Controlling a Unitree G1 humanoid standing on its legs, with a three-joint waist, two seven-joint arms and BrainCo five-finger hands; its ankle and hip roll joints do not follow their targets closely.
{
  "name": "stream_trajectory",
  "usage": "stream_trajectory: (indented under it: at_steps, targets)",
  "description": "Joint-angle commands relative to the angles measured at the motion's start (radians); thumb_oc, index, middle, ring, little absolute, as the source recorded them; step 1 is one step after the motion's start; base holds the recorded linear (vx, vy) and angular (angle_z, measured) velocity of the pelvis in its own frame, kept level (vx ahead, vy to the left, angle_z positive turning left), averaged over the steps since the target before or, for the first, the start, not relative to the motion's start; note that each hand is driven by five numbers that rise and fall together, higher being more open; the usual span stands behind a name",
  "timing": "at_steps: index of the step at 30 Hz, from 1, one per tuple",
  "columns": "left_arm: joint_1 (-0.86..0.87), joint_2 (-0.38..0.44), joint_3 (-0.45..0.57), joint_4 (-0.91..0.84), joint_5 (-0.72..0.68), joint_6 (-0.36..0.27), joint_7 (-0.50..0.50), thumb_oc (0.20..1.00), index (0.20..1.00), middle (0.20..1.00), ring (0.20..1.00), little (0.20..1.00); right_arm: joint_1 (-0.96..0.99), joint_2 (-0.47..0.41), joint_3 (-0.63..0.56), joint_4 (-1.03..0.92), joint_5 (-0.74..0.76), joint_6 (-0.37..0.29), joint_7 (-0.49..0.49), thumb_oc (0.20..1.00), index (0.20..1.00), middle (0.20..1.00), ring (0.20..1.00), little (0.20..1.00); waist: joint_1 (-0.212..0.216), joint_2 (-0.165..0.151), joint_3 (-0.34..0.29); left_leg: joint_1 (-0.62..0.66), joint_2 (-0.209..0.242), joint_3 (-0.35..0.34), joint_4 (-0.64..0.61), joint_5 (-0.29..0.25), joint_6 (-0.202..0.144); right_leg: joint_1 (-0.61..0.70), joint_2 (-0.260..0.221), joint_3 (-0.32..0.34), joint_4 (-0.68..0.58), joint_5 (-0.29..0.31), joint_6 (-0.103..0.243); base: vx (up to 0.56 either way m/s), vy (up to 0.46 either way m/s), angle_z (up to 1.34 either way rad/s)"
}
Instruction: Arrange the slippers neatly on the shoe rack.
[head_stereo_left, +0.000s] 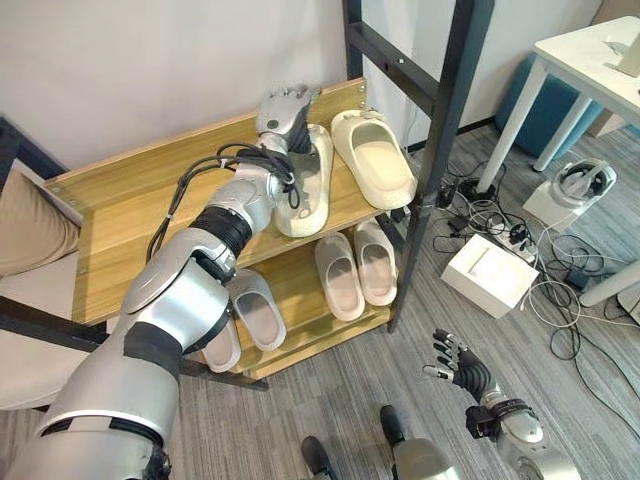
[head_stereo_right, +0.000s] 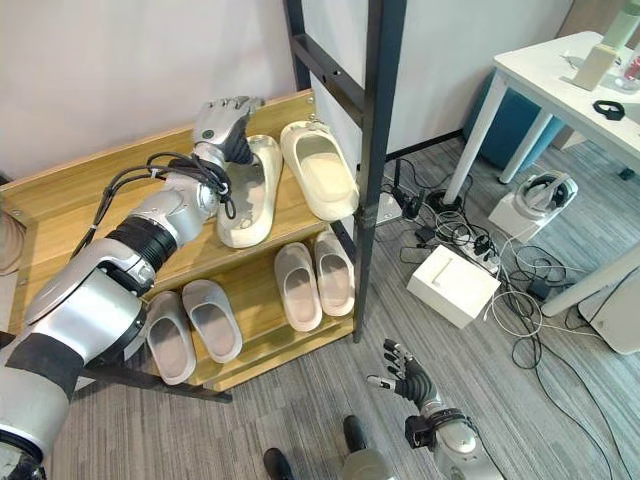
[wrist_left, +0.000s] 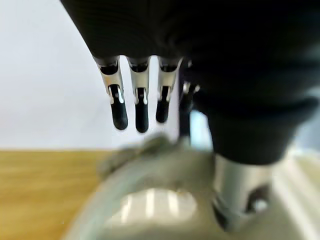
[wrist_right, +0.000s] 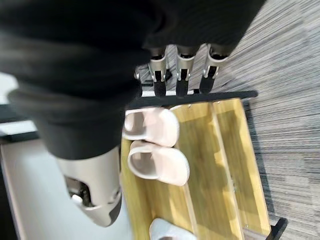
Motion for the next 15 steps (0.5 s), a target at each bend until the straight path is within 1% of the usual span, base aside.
stream_trajectory:
  at_steps: [1, 3, 4, 5, 6, 7, 8, 9, 10, 11, 12, 13, 14, 15]
  targets:
    - [-0.12, 0.018, 0.066, 0.007, 0.057, 0.006, 0.025, 1.0, 1.0, 1.0, 1.0, 1.0, 0.014, 0.023, -0.027, -0.01, 0.001, -0.026, 0.007, 1.0, 1.0, 1.0, 1.0, 1.0, 0.043, -0.054, -0.028, 0.097, 0.059, -0.053, -0.002, -0.035, -0.09, 0.033, -0.07, -0.042, -0.006, -0.042, 0.133, 0.01, -0.008, 0.22]
    - [-0.102, 0.018, 0.075, -0.045, 0.077, 0.006, 0.017, 1.0, 1.0, 1.0, 1.0, 1.0, 0.014, 0.028, -0.027, -0.006, -0.005, -0.024, 0.009, 1.0, 1.0, 1.0, 1.0, 1.0, 0.056, -0.056, -0.028, 0.095, 0.057, -0.064, -0.002, -0.036, -0.088, 0.04, -0.072, -0.052, -0.006, -0.045, 0.132, 0.01, 0.006, 0.39]
    - [-0.067, 0.026, 0.106, -0.126, 0.083, 0.003, 0.007, 1.0, 1.0, 1.0, 1.0, 1.0, 0.012, 0.038, -0.025, 0.004, -0.011, -0.018, 0.009, 1.0, 1.0, 1.0, 1.0, 1.0, 0.073, -0.06, -0.031, 0.094, 0.054, -0.077, -0.002, -0.037, -0.087, 0.047, -0.075, -0.064, -0.006, -0.046, 0.132, 0.01, 0.015, 0.42]
    - [-0.018, 0.041, 0.15, -0.236, 0.072, -0.012, 0.005, 1.0, 1.0, 1.0, 1.0, 1.0, 0.01, 0.05, -0.03, 0.013, -0.021, -0.013, 0.007, 1.0, 1.0, 1.0, 1.0, 1.0, 0.097, -0.066, -0.032, 0.092, 0.051, -0.089, -0.002, -0.038, -0.086, 0.054, -0.076, -0.077, -0.006, -0.049, 0.131, 0.0, 0.016, 0.27]
    - [0.014, 0.043, 0.173, -0.278, 0.048, -0.021, -0.01, 1.0, 1.0, 1.0, 1.0, 1.0, 0.008, 0.055, -0.034, 0.016, -0.025, -0.009, 0.006, 1.0, 1.0, 1.0, 1.0, 1.0, 0.104, -0.067, -0.032, 0.092, 0.05, -0.095, -0.002, -0.038, -0.085, 0.057, -0.077, -0.081, -0.006, -0.049, 0.13, 0.0, 0.011, 0.19]
    - [0.061, 0.048, 0.219, -0.352, -0.008, -0.051, -0.01, 1.0, 1.0, 1.0, 1.0, 1.0, 0.011, 0.061, -0.043, 0.019, -0.031, -0.007, 0.004, 1.0, 1.0, 1.0, 1.0, 1.0, 0.114, -0.07, -0.031, 0.091, 0.05, -0.1, -0.002, -0.038, -0.085, 0.06, -0.079, -0.085, -0.006, -0.049, 0.128, 0.0, 0.005, 0.19]
    - [0.07, 0.053, 0.225, -0.364, -0.009, -0.048, -0.016, 1.0, 1.0, 1.0, 1.0, 1.0, 0.013, 0.058, -0.041, 0.019, -0.032, -0.007, 0.004, 1.0, 1.0, 1.0, 1.0, 1.0, 0.111, -0.068, -0.033, 0.092, 0.05, -0.101, -0.002, -0.038, -0.085, 0.06, -0.078, -0.086, -0.006, -0.049, 0.128, 0.0, 0.006, 0.11]
    - [0.161, 0.057, 0.282, -0.472, -0.121, -0.09, -0.048, 1.0, 1.0, 1.0, 1.0, 1.0, 0.016, 0.07, -0.056, 0.027, -0.04, 0.001, 0.001, 1.0, 1.0, 1.0, 1.0, 1.0, 0.128, -0.072, -0.031, 0.09, 0.048, -0.109, -0.002, -0.038, -0.084, 0.064, -0.08, -0.094, -0.006, -0.05, 0.126, 0.01, 0.016, 0.11]
    - [0.248, 0.034, 0.335, -0.543, -0.302, -0.148, -0.088, 1.0, 1.0, 1.0, 1.0, 1.0, 0.023, 0.077, -0.064, 0.03, -0.048, 0.01, -0.004, 1.0, 1.0, 1.0, 1.0, 1.0, 0.135, -0.072, -0.029, 0.096, 0.047, -0.112, -0.002, -0.04, -0.083, 0.072, -0.081, -0.098, -0.006, -0.054, 0.125, 0.0, 0.025, 0.07]
    - [0.295, 0.02, 0.358, -0.563, -0.373, -0.157, -0.106, 1.0, 1.0, 1.0, 1.0, 1.0, 0.024, 0.086, -0.065, 0.036, -0.052, 0.014, -0.007, 1.0, 1.0, 1.0, 1.0, 1.0, 0.14, -0.072, -0.032, 0.092, 0.047, -0.115, -0.002, -0.036, -0.082, 0.069, -0.082, -0.101, -0.006, -0.05, 0.123, 0.01, 0.033, 0.06]
    - [0.346, 0.01, 0.369, -0.592, -0.468, -0.178, -0.138, 1.0, 1.0, 1.0, 1.0, 1.0, 0.024, 0.091, -0.067, 0.038, -0.062, 0.02, -0.007, 1.0, 1.0, 1.0, 1.0, 1.0, 0.145, -0.071, -0.032, 0.092, 0.046, -0.117, -0.002, -0.036, -0.081, 0.07, -0.082, -0.103, -0.006, -0.049, 0.122, 0.0, 0.024, 0.09]
    - [0.351, 0.013, 0.371, -0.596, -0.47, -0.177, -0.141, 1.0, 1.0, 1.0, 1.0, 1.0, 0.026, 0.09, -0.066, 0.038, -0.062, 0.02, -0.007, 1.0, 1.0, 1.0, 1.0, 1.0, 0.144, -0.071, -0.034, 0.092, 0.046, -0.117, -0.002, -0.036, -0.081, 0.07, -0.082, -0.103, -0.006, -0.05, 0.122, 0.0, 0.038, 0.19]
    - [0.44, -0.018, 0.364, -0.627, -0.641, -0.205, -0.183, 1.0, 1.0, 1.0, 1.0, 1.0, 0.024, 0.096, -0.062, 0.032, -0.074, 0.024, -0.005, 1.0, 1.0, 1.0, 1.0, 1.0, 0.151, -0.07, -0.031, 0.091, 0.045, -0.121, -0.002, -0.035, -0.079, 0.073, -0.083, -0.106, -0.006, -0.048, 0.121, 0.0, 0.032, 0.21]
    - [0.474, -0.026, 0.346, -0.645, -0.654, -0.196, -0.204, 1.0, 1.0, 1.0, 1.0, 1.0, 0.022, 0.098, -0.057, 0.035, -0.077, 0.024, -0.007, 1.0, 1.0, 1.0, 1.0, 1.0, 0.153, -0.071, -0.031, 0.092, 0.044, -0.124, -0.002, -0.036, -0.078, 0.074, -0.084, -0.107, -0.006, -0.047, 0.12, -0.01, 0.046, 0.18]
